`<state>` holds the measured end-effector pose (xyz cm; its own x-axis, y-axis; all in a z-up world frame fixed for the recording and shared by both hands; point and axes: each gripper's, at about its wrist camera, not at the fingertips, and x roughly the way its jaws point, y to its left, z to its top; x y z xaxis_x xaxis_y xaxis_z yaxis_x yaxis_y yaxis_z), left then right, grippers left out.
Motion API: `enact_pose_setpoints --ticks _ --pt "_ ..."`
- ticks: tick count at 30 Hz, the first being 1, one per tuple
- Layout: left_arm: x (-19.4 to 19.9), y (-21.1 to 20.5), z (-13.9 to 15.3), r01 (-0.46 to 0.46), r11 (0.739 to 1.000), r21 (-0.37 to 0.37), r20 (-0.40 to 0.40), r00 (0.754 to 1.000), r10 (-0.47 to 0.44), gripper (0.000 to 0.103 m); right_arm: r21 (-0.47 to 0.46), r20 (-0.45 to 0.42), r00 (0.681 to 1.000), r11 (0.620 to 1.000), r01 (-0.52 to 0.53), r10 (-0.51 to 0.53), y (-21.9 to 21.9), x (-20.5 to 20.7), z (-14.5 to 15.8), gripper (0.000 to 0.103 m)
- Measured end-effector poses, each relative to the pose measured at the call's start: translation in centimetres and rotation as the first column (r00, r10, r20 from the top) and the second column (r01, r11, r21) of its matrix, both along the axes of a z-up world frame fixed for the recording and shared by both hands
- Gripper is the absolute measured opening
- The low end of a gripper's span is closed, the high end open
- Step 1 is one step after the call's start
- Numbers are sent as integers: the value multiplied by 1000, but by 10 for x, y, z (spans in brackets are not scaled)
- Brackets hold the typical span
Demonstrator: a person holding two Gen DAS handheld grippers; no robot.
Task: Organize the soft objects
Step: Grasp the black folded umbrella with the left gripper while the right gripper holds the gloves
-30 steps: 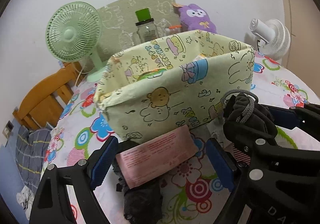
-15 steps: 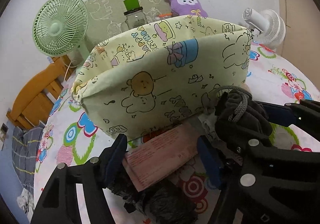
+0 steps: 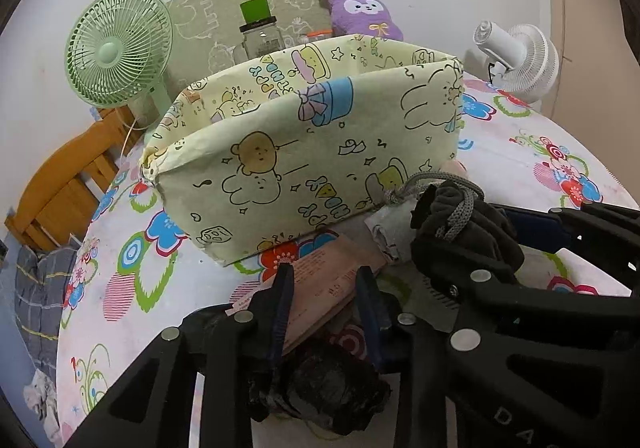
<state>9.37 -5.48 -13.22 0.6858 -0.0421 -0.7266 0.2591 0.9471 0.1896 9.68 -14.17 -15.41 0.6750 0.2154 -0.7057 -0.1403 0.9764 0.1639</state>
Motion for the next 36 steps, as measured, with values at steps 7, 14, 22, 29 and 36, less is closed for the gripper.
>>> enact_pose_setpoints --ticks 7,14,22,29,36 --pt "-11 5 8 -34 999 -25 28 999 35 69 -1 29 999 1000 -15 15 2 -9 8 51" --pt "-24 14 11 -85 996 -34 66 994 87 85 -9 41 999 999 -32 32 10 -19 11 51" --pt "-25 30 -3 -139 988 -61 32 989 142 91 -29 27 998 998 -50 51 23 -23 8 51" --pt "-23 36 -10 -155 985 -82 6 988 156 90 -45 6 999 998 -53 53 29 -20 1 51" --pt "-25 41 -11 -185 979 -84 -4 983 186 51 -50 5 998 997 -62 63 33 -20 1 51"
